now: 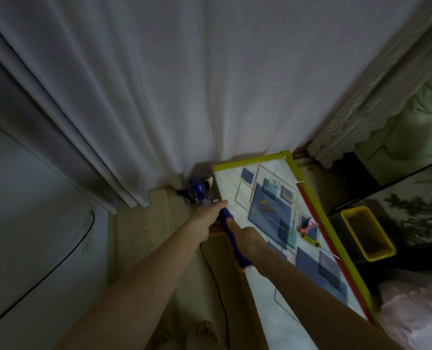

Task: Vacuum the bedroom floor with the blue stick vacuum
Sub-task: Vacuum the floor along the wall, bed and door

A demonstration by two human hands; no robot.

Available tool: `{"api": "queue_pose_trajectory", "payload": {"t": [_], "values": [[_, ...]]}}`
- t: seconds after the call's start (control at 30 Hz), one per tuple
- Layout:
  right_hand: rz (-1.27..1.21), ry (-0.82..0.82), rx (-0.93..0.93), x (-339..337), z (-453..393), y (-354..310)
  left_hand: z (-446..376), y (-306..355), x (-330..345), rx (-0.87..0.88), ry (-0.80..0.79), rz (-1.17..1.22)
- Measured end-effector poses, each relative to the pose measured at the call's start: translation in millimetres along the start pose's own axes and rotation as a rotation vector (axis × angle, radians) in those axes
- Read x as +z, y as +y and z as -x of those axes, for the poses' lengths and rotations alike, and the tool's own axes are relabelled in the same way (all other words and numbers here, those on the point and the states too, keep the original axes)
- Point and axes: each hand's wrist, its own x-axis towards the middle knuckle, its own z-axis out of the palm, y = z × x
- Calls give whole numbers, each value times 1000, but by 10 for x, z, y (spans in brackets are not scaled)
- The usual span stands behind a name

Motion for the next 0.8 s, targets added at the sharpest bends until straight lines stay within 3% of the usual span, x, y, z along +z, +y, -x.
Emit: {"api": "queue_pose_trajectory", "payload": {"t": [0.23, 0.8], "values": [[-98, -50, 28, -151, 82, 41, 59, 62, 6, -37, -115, -11], [-66, -21, 25, 16, 144, -12, 176, 80, -35, -39, -50, -103]]}}
